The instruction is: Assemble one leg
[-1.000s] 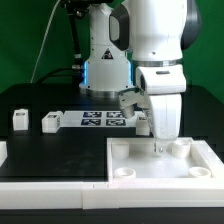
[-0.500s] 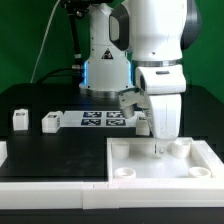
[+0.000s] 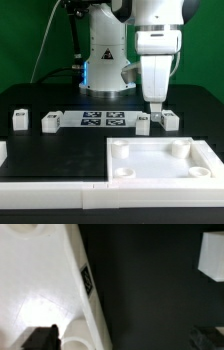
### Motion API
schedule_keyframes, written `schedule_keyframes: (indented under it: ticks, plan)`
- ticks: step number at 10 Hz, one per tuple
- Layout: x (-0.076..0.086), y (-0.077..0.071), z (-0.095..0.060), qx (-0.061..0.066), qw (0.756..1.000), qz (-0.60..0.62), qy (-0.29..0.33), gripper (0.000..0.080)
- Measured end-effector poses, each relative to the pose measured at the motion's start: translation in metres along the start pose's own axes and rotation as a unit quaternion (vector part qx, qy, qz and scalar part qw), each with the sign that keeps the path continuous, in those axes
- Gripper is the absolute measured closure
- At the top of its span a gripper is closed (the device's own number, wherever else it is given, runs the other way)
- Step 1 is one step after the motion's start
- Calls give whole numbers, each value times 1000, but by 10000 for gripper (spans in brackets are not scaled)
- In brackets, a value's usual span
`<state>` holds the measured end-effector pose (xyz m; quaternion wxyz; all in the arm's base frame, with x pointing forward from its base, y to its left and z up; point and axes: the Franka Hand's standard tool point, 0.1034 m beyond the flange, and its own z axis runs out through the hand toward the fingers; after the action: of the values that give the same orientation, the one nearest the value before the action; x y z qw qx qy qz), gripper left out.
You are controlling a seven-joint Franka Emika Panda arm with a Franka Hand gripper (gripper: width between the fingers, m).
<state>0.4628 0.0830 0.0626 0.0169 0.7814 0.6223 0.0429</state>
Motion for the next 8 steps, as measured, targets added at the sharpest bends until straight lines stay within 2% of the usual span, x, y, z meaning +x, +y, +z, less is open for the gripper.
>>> schedule_keyframes:
  ticks: [2,5,6,8]
  plan:
    - [0,-1,2,2,1000,15,0,151]
    - [1,-3,3,6,983,183,2,151]
    - [1,-10,5,12,966,259,0,151]
    - [13,-25,6,24,906,423,-6,151]
